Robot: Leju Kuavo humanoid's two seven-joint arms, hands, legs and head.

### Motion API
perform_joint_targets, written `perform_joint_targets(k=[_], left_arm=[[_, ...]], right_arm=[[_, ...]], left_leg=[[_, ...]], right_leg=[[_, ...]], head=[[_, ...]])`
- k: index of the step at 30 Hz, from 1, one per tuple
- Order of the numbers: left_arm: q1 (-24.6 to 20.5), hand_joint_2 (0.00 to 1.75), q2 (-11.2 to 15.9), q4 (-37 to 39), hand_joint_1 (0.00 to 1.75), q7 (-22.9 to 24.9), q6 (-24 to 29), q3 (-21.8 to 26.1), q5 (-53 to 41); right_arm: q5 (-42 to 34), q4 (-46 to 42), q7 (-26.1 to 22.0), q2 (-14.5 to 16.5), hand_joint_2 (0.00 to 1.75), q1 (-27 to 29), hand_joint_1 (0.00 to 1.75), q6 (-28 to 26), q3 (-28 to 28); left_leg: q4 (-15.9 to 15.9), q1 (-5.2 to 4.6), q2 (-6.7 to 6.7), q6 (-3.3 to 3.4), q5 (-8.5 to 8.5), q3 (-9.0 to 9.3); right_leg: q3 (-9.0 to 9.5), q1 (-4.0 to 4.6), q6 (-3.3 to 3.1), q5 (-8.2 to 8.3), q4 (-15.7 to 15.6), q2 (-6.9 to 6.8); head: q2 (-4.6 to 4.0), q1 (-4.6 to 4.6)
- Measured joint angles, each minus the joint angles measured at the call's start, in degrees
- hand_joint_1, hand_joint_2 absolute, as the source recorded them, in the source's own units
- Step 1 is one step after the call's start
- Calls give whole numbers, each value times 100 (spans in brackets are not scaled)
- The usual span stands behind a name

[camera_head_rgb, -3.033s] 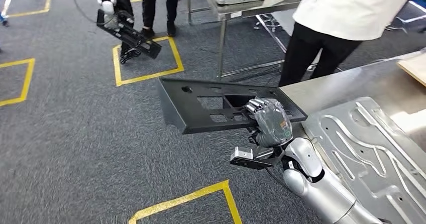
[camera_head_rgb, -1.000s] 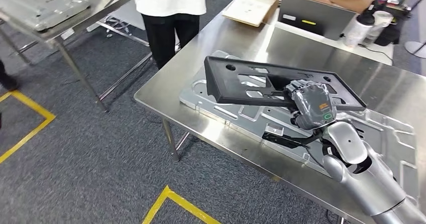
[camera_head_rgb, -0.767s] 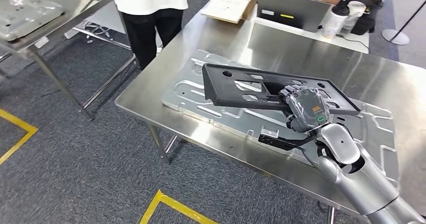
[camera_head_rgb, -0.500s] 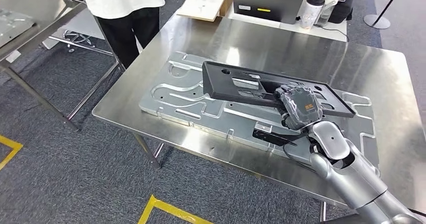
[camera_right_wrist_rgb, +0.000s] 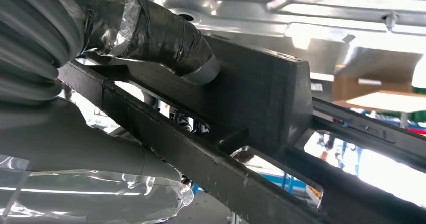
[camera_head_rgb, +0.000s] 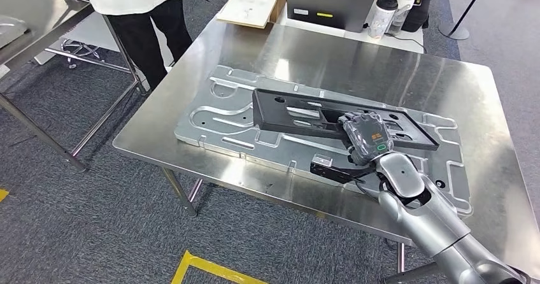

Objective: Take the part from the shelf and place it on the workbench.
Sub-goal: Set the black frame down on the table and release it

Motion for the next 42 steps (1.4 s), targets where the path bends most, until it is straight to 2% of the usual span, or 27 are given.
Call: perform_joint_targets(k=[5,13,20,24,31,35,42], left_arm=[[-34,175,1,-34,0,-29,-81,2,66],[-81,175,6,-94,0,-8,-178,1,122],[-103,175,12,-117,0,-97,-232,37,352],[-100,175,12,-137,0,-168,-277,98,427],[-90,175,12,-144,0,-188,-339,184,547],[-87,0,12,-144,0,-201,-349,198,591],[30,0,16,-96,0,-474,-610,241,712]], right_arm=[[153,671,23,170,175,-384,175,179,236],[245,2026,199,407,175,-944,175,307,556],[317,2593,283,508,175,-1184,175,342,631],[325,2657,301,543,0,-1193,0,376,650],[315,2695,292,562,0,-1253,0,430,656],[313,2626,284,562,0,-1264,0,406,659],[500,1783,416,534,0,-941,0,409,764]], left_leg=[[3,-2,-1,15,9,-2],[6,-5,-13,20,12,-1],[5,8,-13,20,12,9],[5,10,-13,19,12,15],[5,11,2,18,9,32],[5,12,16,18,3,41],[5,13,16,16,6,27]], right_leg=[[12,-3,30,20,-30,1],[12,-2,38,23,-34,-8],[20,12,38,22,-33,-8],[27,14,38,22,-33,-7],[39,15,38,22,-33,2],[45,18,38,22,-33,13],[25,17,38,23,-25,10]], head=[[0,-1],[0,-2],[0,-1],[0,-1],[0,-1],[0,-1],[0,-1]])
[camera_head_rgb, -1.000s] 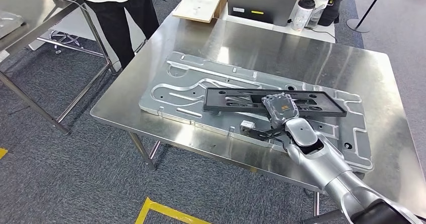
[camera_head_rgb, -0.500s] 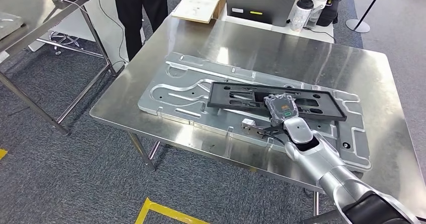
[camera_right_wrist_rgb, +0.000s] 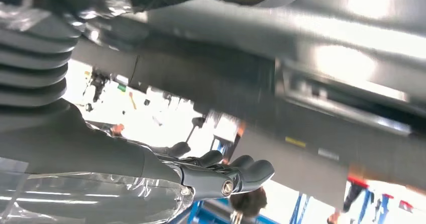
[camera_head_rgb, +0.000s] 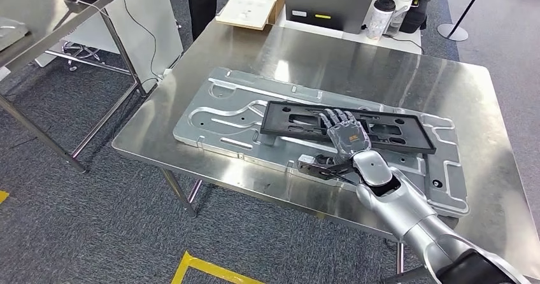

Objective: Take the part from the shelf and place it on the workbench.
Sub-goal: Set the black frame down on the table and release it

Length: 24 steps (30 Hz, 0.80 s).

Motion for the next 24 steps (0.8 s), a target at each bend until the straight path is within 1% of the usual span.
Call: perform_joint_targets(k=[3,8,13,15,19,24], left_arm=[[63,0,1,32,0,-55,-30,11,43],[88,0,0,60,0,-57,-21,11,81],[98,0,0,64,0,-57,-44,10,72],[99,0,0,65,0,-67,-62,10,72],[102,0,1,68,0,-100,-87,5,76],[103,0,2,70,0,-122,-91,-14,81]], right_arm=[[160,-550,-19,-35,0,103,0,-135,28],[334,-1596,-24,-29,0,149,0,-340,236],[390,-2138,-51,7,0,146,0,-658,481],[280,-2257,-130,40,0,142,0,-714,575],[-212,-2486,-378,121,0,121,0,-744,783],[-632,-2805,-604,205,0,60,0,-784,1068]], left_leg=[[0,0,1,-3,2,-6],[-1,2,-1,-3,1,-13],[-2,2,-2,-3,1,-16],[-2,2,-2,-3,1,-16],[-2,2,-2,-3,1,-16],[-2,2,-2,-3,2,-16]], right_leg=[[-7,0,0,0,3,3],[-14,1,-2,-1,5,1],[-14,0,-2,-2,6,-1],[-14,0,-2,-2,6,-2],[-13,0,-2,-1,6,-2],[-14,0,-2,-1,6,-2]], head=[[0,0],[0,0],[0,0],[0,0],[0,0],[0,0]])
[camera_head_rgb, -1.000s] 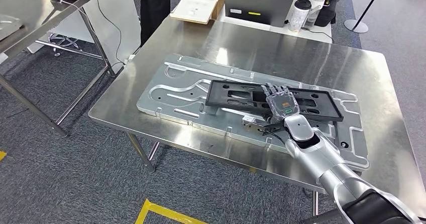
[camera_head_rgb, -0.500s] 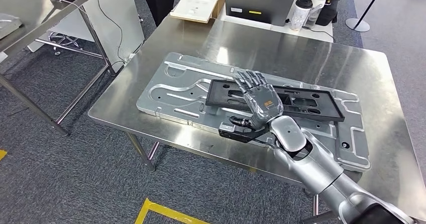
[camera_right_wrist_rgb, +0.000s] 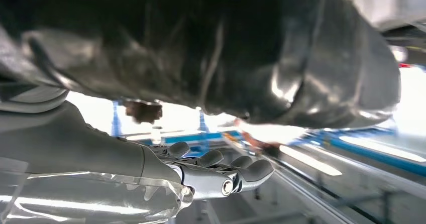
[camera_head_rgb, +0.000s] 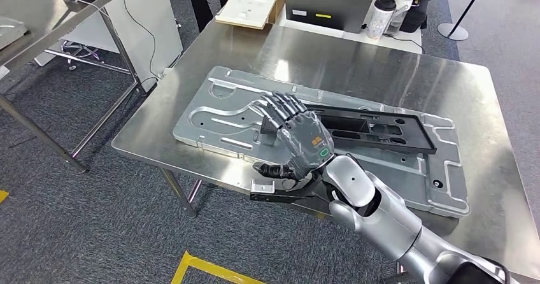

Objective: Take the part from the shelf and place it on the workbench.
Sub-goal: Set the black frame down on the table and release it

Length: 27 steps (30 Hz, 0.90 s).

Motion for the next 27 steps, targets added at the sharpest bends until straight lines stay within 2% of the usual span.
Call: perform_joint_targets(k=[4,6,7,8,10,11,12,13,14,16,17,18,20,22,24,26,27], left_arm=[[-8,0,18,15,0,-17,-21,-52,-14],[-13,0,25,21,0,-20,-32,-76,-18],[-13,0,26,22,0,-20,-34,-83,-20],[-12,0,26,23,0,-20,-35,-87,-22],[-1,0,26,25,0,-20,-37,-92,-35],[5,0,27,27,0,-20,-36,-94,-47],[12,0,27,30,0,-20,-36,-96,-58],[19,0,27,32,0,-19,-35,-98,-69],[21,0,26,33,0,-19,-34,-101,-75],[19,0,22,34,0,-18,-34,-107,-80],[15,0,21,34,0,-16,-33,-113,-85],[14,0,20,36,0,-13,-30,-121,-100],[17,0,20,37,0,2,-20,-139,-147],[20,0,23,38,0,16,-8,-155,-200],[13,0,25,38,0,26,0,-171,-243],[5,0,24,38,0,31,8,-184,-286],[5,0,25,38,0,34,17,-188,-311]], right_arm=[[-143,-192,-127,76,0,-146,0,-11,293],[-171,-253,-154,103,0,-228,0,-16,431],[-176,-275,-154,112,0,-258,0,-19,480],[-181,-289,-154,118,0,-284,0,-27,522],[-195,-294,-156,125,0,-318,0,-59,608],[-200,-293,-160,126,0,-324,0,-86,661],[-199,-292,-165,127,0,-322,0,-114,714],[-192,-290,-169,127,0,-320,0,-140,763],[-180,-289,-171,127,0,-319,0,-162,804],[-156,-285,-170,127,0,-317,0,-198,861],[-136,-281,-165,128,0,-316,0,-227,883],[-97,-278,-157,129,0,-312,0,-268,903],[31,-275,-134,129,0,-306,0,-395,928],[144,-275,-124,129,0,-303,0,-518,938],[195,-275,-128,129,0,-293,0,-586,947],[230,-275,-128,129,0,-265,0,-622,967],[248,-275,-127,128,0,-249,0,-635,979]], left_leg=[[28,-36,-1,36,-5,-23],[-52,-6,14,81,46,19],[-104,12,22,108,81,43],[-153,31,29,132,114,60],[-180,34,29,149,138,52],[-177,36,22,147,141,42],[-171,40,8,140,142,35],[-160,46,-18,126,140,30],[-141,55,-52,105,133,28],[-76,68,-129,34,102,9],[-47,69,-164,-9,91,-10],[-28,67,-194,-52,87,-29],[-37,74,-248,-131,104,-54],[59,89,-194,-191,38,-97],[536,97,-64,-227,-240,-310],[1284,101,-3,-250,-574,-678],[1527,102,8,-252,-636,-799]], right_leg=[[9,-40,44,25,-30,10],[1,-34,70,3,-7,-7],[-30,-30,77,-70,74,-44],[-110,-28,80,-211,265,-87],[-386,-47,86,-601,920,-149],[-519,-60,98,-746,1249,-156],[-578,-74,111,-791,1427,-161],[-535,-90,125,-730,1400,-164],[-382,-107,136,-578,1155,-161],[32,-128,144,-318,421,-69],[166,-126,131,-262,177,-33],[223,-112,110,-263,61,-6],[214,-86,35,-264,66,-59],[225,-92,-59,-249,41,-141],[235,-90,-139,-240,17,-243],[223,-58,-175,-245,20,-348],[220,-41,-181,-248,23,-405]], head=[[0,-1],[0,1],[0,2],[0,3],[0,3],[0,2],[0,2],[0,2],[0,2],[0,3],[0,3],[0,2],[0,1],[0,-2],[0,-5],[0,-6],[0,-6]])
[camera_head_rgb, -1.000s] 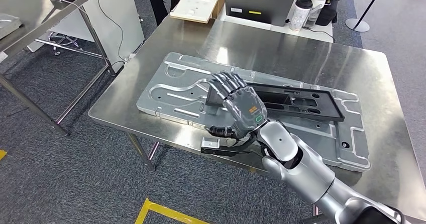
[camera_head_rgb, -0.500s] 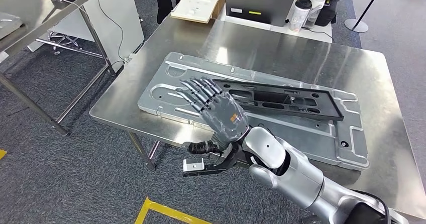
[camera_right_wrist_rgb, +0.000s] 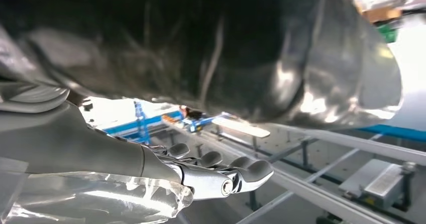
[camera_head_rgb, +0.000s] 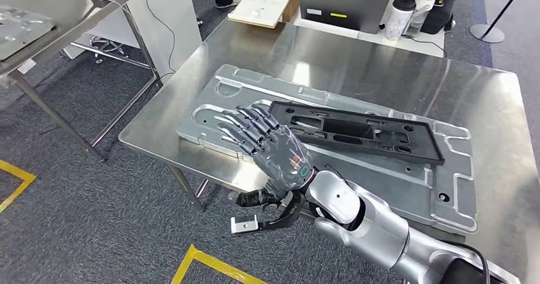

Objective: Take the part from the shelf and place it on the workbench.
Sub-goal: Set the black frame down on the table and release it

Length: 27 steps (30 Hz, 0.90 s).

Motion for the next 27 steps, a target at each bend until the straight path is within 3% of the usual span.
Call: perform_joint_targets(k=[1,2,4,6,7,9,11,13,15,16,17,18,20,22,24,25,27], left_arm=[[3,0,1,0,0,4,13,-4,-30],[8,0,2,1,0,9,30,-8,-56],[7,0,5,2,0,20,62,-17,-99],[-6,0,8,4,0,25,80,-22,-115],[-11,0,8,4,0,25,83,-25,-115],[-6,0,8,4,0,26,85,-28,-115],[-7,0,2,4,0,27,86,-30,-116],[-12,0,-3,5,0,31,91,-32,-118],[-11,0,-1,6,0,36,101,-32,-123],[-7,0,1,7,0,37,105,-32,-125],[-3,0,2,7,0,38,105,-32,-126],[0,0,2,7,0,40,105,-32,-126],[-1,0,4,7,0,41,97,-32,-125],[-2,0,17,7,0,40,80,-32,-120],[12,0,46,10,0,39,66,-32,-112],[20,0,63,14,0,37,61,-32,-107],[15,0,92,19,0,33,55,-32,-99]], right_arm=[[14,0,2,-1,0,13,0,-13,12],[23,0,4,-1,0,20,0,-26,20],[32,-1,8,-1,0,23,0,-51,29],[37,-2,8,-3,0,23,0,-70,32],[38,-2,8,-4,0,23,0,-74,34],[38,-3,8,-6,0,19,0,-79,40],[38,-5,8,-9,0,16,0,-85,45],[43,-3,10,-19,0,31,0,-93,48],[66,3,20,-30,0,66,0,-97,54],[80,5,29,-33,0,83,0,-97,60],[94,6,43,-34,0,93,0,-98,65],[107,6,59,-33,0,97,0,-101,70],[142,7,86,-28,0,98,0,-110,80],[200,14,96,-6,0,95,0,-119,96],[253,25,101,42,0,68,0,-121,108],[269,31,103,75,0,47,0,-121,114],[298,43,103,131,0,11,0,-125,132]], left_leg=[[40,0,12,6,46,-20],[-163,-3,35,24,198,84],[-962,-39,234,90,548,492],[-1480,-94,410,154,689,739],[-1533,-118,419,174,677,742],[-1577,-108,288,224,722,735],[-1642,-77,171,295,784,759],[-1668,-66,53,343,828,753],[-1660,-75,-85,360,842,730],[-1650,-80,-162,361,843,725],[-1636,-81,-241,357,841,724],[-1617,-80,-319,348,835,725],[-1572,-75,-467,310,823,697],[-1553,-53,-600,239,836,641],[-1566,-30,-709,157,859,606],[-1535,-35,-645,129,838,586],[-1178,-52,-336,88,626,408]], right_leg=[[-1,13,-4,-2,3,-55],[3,24,-5,-5,6,-109],[25,48,7,-18,10,-212],[44,71,52,-29,10,-306],[54,80,81,-29,2,-356],[82,75,152,-35,-15,-433],[35,53,211,-187,149,-237],[-235,35,238,-550,755,72],[-553,33,248,-795,1409,169],[-601,33,249,-757,1493,178],[-545,32,243,-614,1361,188],[-397,30,231,-402,1039,226],[-70,9,194,-97,317,507],[52,11,168,-40,12,687],[66,20,125,-20,-28,566],[92,11,86,-8,-65,493],[143,-11,8,12,-138,317]], head=[[0,0],[0,-1],[0,0],[0,2],[0,2],[0,2],[0,3],[0,5],[0,5],[0,4],[0,4],[0,5],[0,5],[0,5],[0,6],[0,4],[0,-4]])
